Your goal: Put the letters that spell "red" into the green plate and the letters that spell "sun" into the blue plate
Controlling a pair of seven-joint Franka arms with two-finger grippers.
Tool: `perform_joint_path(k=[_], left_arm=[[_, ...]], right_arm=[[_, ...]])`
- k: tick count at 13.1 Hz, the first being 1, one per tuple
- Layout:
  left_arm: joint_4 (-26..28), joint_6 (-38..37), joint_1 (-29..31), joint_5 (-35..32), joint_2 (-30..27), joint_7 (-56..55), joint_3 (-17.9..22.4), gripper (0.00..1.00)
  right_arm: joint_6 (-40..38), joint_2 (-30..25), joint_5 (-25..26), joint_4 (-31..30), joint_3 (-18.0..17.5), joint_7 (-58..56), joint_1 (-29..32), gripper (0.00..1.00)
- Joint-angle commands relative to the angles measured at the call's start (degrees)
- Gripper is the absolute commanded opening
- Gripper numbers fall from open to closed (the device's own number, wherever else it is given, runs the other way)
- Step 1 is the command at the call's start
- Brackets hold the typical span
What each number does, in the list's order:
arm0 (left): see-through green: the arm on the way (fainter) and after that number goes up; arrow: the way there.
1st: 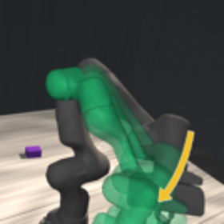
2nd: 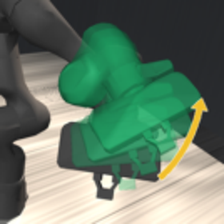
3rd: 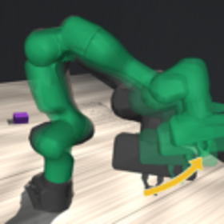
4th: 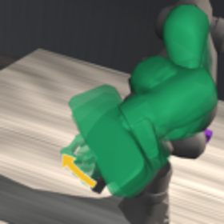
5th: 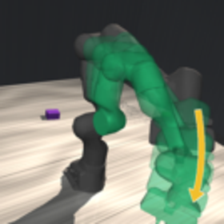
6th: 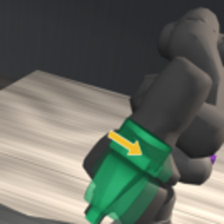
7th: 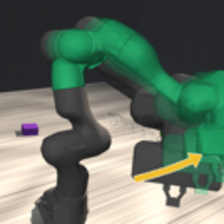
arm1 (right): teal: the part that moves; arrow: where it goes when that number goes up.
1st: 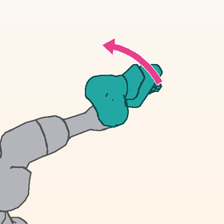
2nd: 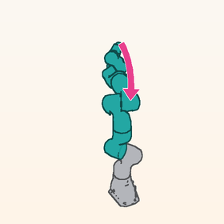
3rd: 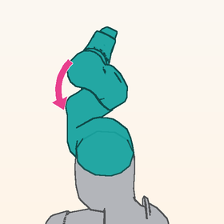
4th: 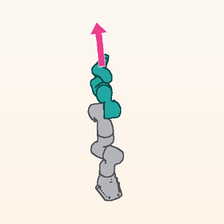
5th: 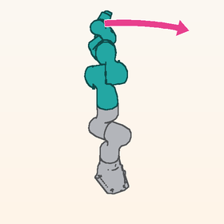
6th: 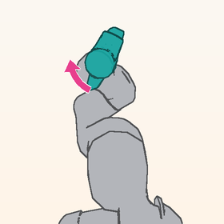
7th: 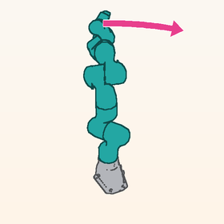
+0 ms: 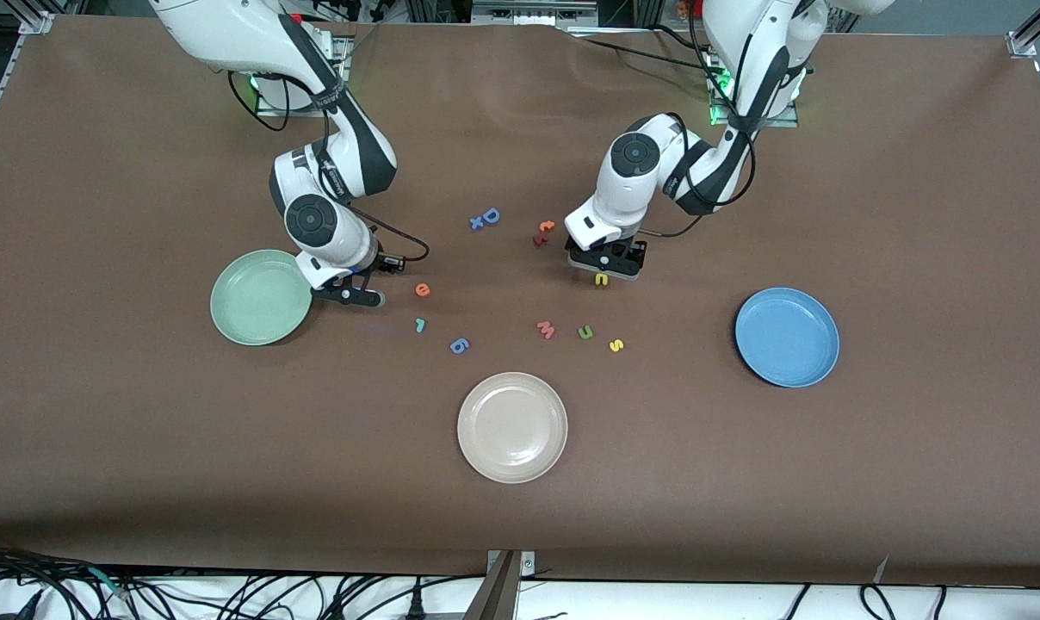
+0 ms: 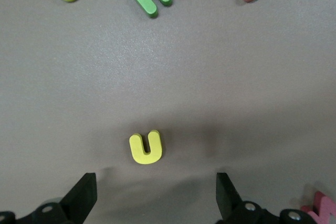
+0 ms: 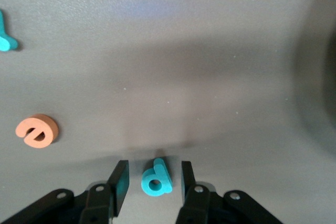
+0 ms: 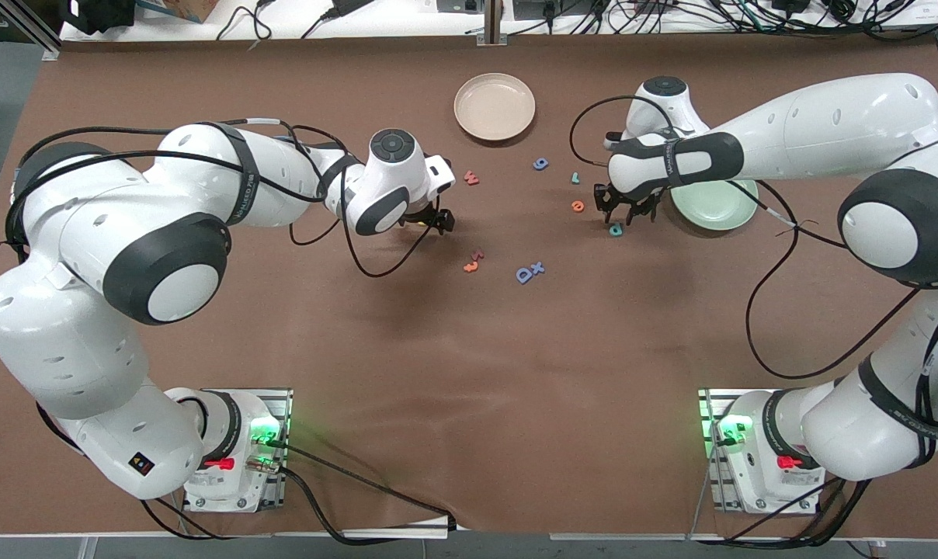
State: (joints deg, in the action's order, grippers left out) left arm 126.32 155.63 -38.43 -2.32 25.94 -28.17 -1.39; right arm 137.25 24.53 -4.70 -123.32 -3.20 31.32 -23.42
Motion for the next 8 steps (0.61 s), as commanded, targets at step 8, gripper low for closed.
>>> perform_joint_path(k=[8], left_arm=[[-2.92,0.73,0.29,-1.55,2.79,-1.45,0.16,1.00]], right_arm=[[1.17,-0.01,-1.27,-1.23,-1.02,0.23,-0.13,0.47]])
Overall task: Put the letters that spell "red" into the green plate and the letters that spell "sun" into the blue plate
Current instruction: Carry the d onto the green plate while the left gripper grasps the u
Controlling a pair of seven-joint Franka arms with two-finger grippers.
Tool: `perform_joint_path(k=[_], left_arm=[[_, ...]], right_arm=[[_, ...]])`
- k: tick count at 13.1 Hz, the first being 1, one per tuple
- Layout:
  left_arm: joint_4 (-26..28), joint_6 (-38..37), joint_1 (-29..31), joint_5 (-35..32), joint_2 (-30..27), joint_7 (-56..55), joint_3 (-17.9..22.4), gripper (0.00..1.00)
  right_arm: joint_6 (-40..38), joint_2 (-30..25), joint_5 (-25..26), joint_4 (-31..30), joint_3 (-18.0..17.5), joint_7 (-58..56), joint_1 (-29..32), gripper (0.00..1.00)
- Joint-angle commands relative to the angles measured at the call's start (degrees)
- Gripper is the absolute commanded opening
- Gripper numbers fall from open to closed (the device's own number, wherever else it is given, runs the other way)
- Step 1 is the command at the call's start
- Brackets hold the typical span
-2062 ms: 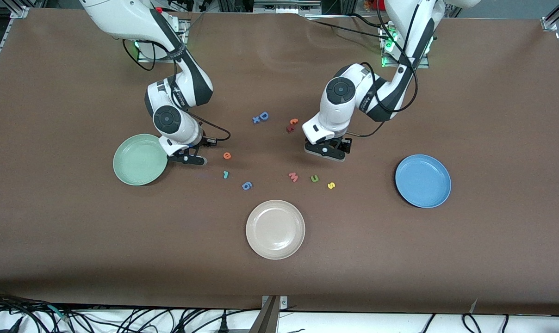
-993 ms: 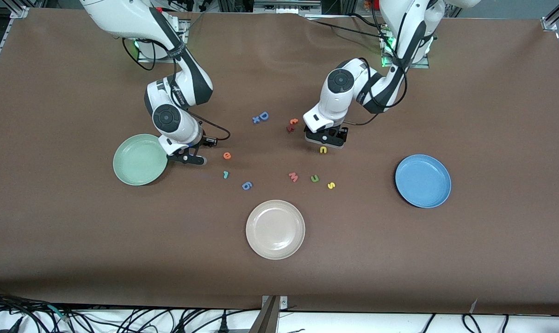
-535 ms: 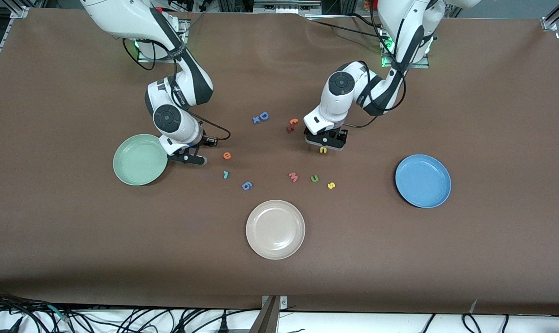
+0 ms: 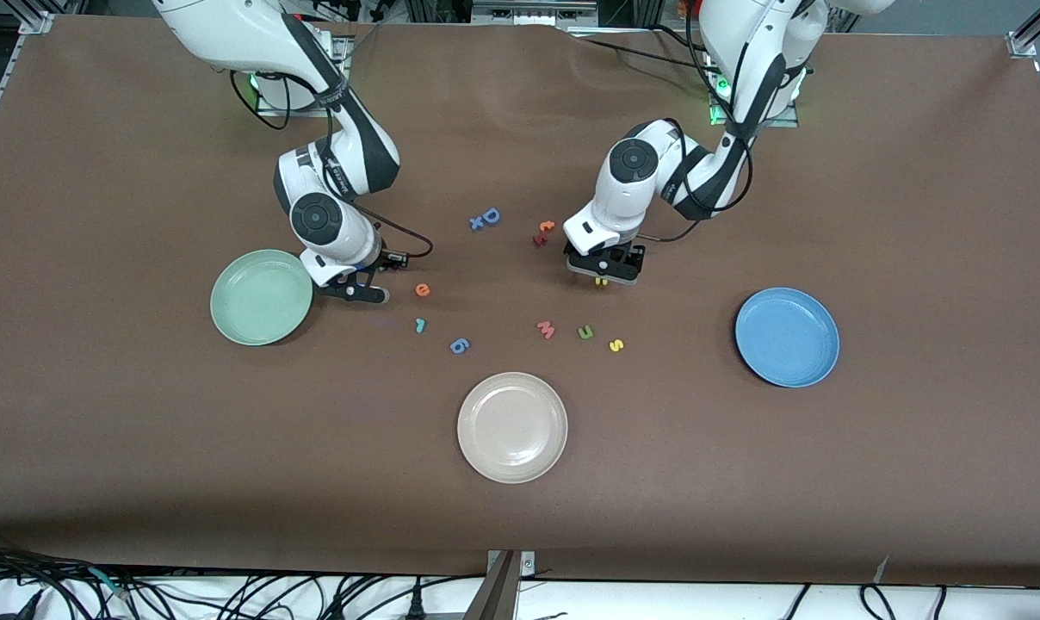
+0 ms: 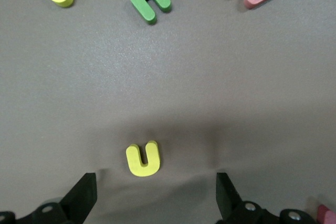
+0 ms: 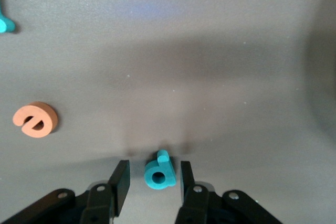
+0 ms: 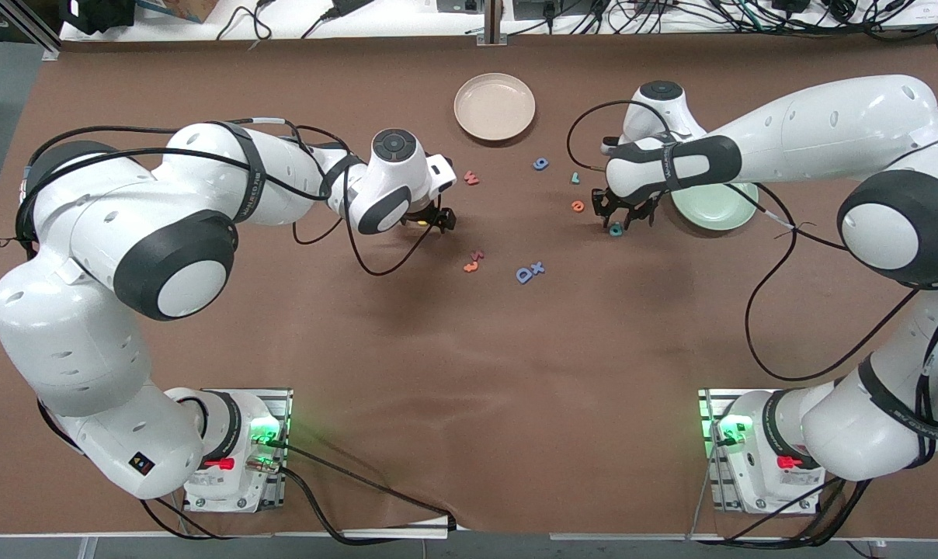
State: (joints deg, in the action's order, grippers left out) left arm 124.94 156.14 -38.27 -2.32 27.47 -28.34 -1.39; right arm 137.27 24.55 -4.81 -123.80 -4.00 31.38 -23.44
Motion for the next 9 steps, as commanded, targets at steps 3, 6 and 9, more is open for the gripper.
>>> perform_joint_path(k=[3,6,9], left_arm=[[-3.03,0.21,0.48,-1.55,2.41,-1.19,0.25,0.99],[-4.18,0.21,0.92,-1.55,3.20,-0.93,0.25,0.91],[-4.18,0.13,1.27,-1.55,3.20,-0.67,0.25,0.77]], right_arm=[[1.24,0.41,-1.17,-0.74,-0.22,0.08,-0.11,0.47],[1.50,0.41,-1.17,-0.74,-0.22,0.08,-0.11,0.37],[1.50,0.32,-1.26,-0.74,-0.22,0.08,-0.11,0.19]])
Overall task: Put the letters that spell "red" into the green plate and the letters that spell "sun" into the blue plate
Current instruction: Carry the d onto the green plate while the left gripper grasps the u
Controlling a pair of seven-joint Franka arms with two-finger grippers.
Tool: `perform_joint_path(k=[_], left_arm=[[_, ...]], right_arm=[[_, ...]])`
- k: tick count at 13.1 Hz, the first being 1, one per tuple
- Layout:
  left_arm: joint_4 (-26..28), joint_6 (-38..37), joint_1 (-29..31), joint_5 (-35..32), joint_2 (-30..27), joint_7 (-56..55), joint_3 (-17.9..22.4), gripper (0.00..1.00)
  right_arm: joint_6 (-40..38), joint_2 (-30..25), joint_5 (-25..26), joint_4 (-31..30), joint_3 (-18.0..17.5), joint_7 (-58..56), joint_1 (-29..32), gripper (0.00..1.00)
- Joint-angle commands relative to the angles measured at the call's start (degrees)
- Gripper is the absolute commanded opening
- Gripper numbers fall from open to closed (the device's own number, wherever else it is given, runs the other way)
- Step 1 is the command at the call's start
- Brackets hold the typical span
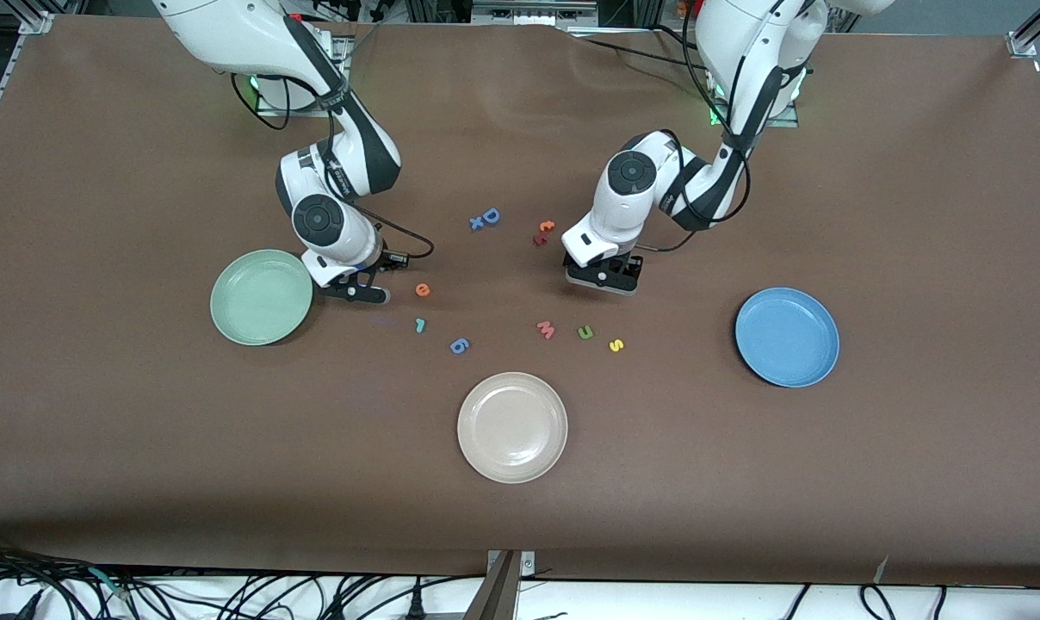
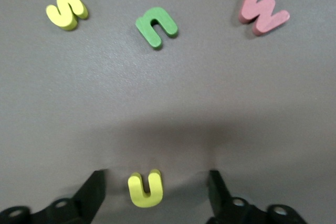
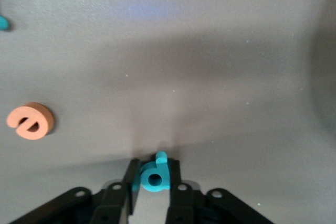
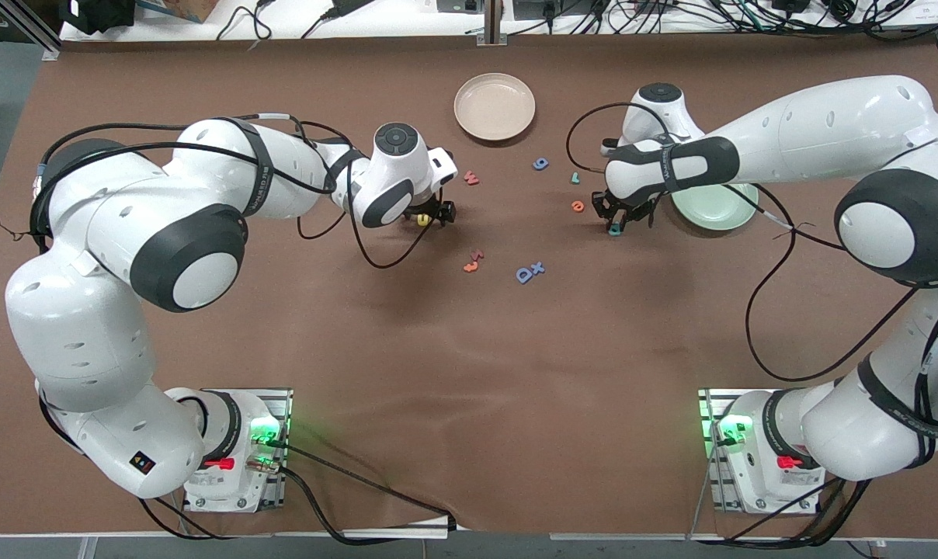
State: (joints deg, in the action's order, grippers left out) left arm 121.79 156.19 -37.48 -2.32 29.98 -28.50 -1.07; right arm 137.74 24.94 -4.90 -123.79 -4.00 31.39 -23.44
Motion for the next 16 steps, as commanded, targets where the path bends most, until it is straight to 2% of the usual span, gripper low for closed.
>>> perform_joint_path(k=[1,3,6,8,10,12,14,16], left_arm=[[-1.03,0.08,0.56,-1.55,0.69,-0.68,-0.08,0.72],[-1.03,0.08,0.56,-1.37,0.52,-1.12,-0.08,0.61],[-0.51,-0.27,0.56,-0.94,0.08,-1.30,-0.16,0.58],[-0.33,-0.53,0.56,-0.93,-0.19,-1.74,-0.16,0.56],[-0.15,-0.62,0.56,-0.93,-0.19,-1.74,-0.25,0.56],[0.29,-0.71,0.56,-0.93,-0.45,-1.74,-0.25,0.56],[0.81,-0.71,0.65,-0.93,-0.71,-1.74,-0.25,0.56],[0.99,-0.79,0.65,-0.93,-0.71,-1.74,-0.25,0.56]], right_arm=[[1.04,-0.07,-1.08,-0.75,-0.22,0.07,-0.11,0.16],[0.78,-0.15,-1.16,-0.75,-0.13,0.07,-0.11,0.16],[-2.54,-2.43,-1.16,-0.40,0.13,0.07,-0.03,0.16],[-9.74,-6.55,-1.16,0.47,1.70,-0.62,0.15,0.16],[-16.42,-9.81,-0.99,1.35,5.21,-2.99,0.24,0.16],[-21.09,-10.44,-1.08,2.93,11.61,-11.22,0.24,0.16],[-23.12,-10.26,-1.08,4.17,17.25,-18.53,0.32,0.16],[-22.08,-7.82,-0.81,5.13,20.77,-24.77,1.98,0.16]])
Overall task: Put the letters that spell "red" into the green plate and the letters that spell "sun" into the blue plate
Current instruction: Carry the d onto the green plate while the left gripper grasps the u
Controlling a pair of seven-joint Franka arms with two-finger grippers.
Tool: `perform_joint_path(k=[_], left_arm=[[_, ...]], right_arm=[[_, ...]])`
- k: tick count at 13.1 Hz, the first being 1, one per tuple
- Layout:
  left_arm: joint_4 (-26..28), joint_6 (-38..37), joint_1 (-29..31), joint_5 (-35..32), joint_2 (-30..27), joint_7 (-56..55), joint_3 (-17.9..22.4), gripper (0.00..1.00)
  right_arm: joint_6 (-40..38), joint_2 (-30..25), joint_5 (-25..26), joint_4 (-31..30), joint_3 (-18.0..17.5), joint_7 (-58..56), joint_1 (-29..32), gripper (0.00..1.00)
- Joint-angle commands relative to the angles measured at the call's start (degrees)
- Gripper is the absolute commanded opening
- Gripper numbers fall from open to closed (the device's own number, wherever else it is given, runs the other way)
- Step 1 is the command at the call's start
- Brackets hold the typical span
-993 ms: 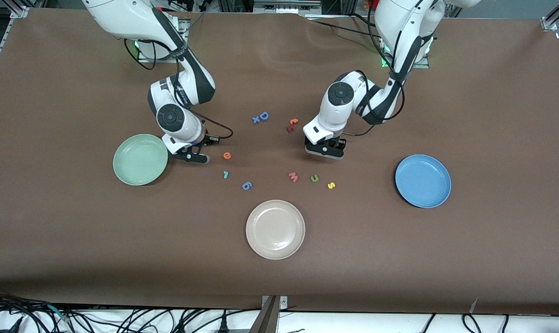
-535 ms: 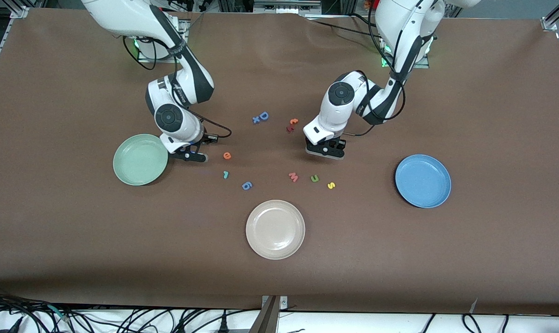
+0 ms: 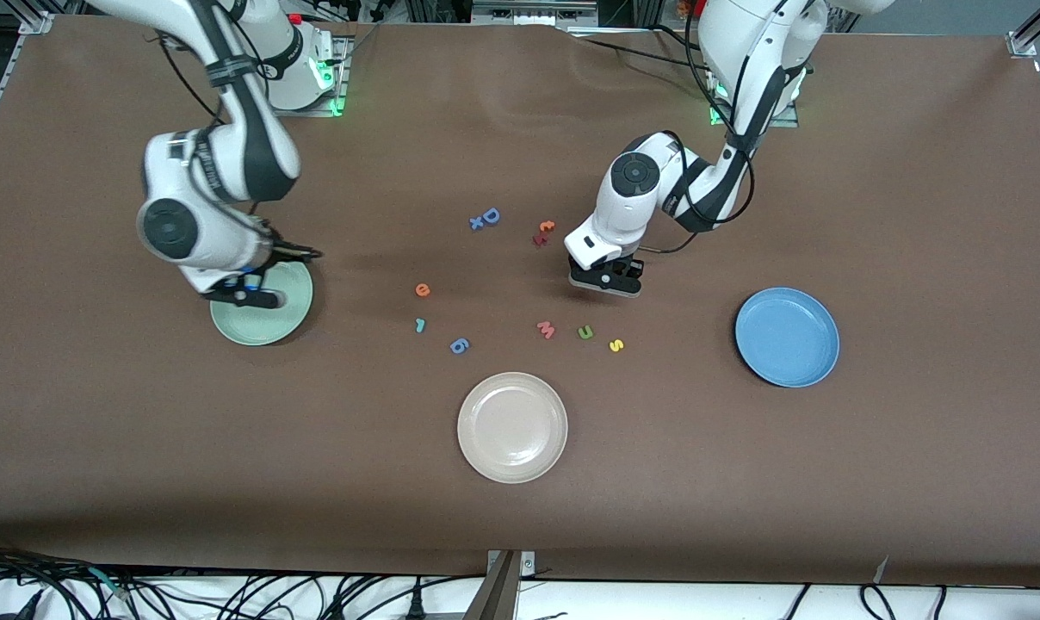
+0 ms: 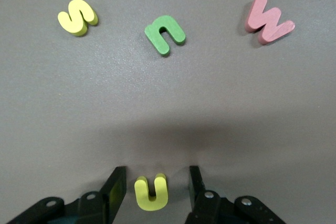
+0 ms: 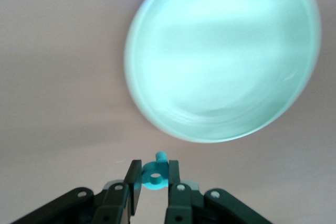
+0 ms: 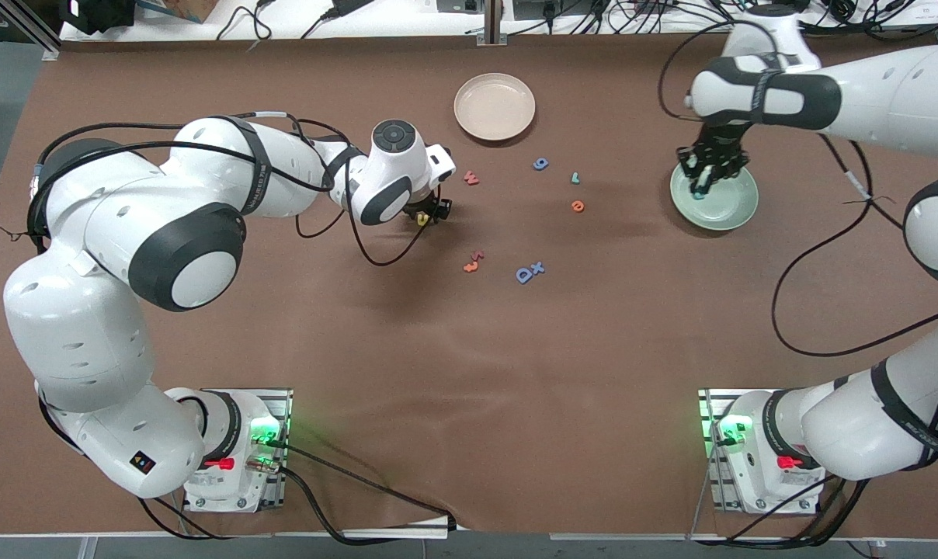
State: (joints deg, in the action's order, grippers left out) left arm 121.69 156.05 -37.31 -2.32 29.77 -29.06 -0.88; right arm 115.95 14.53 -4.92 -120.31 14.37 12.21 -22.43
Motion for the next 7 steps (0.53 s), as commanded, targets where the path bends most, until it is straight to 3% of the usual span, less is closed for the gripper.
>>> perform_joint_path(k=[1,7], left_arm=[[1.09,-1.44,0.49,-0.93,-0.50,-1.18,-0.44,0.56],[1.00,-3.47,0.49,-0.93,-1.20,-1.09,-0.53,0.41]], right_arm=[[0.06,5.22,-0.79,3.74,2.67,-9.10,2.99,0.16],[5.95,14.29,-0.79,6.49,2.68,-15.55,6.96,0.16]])
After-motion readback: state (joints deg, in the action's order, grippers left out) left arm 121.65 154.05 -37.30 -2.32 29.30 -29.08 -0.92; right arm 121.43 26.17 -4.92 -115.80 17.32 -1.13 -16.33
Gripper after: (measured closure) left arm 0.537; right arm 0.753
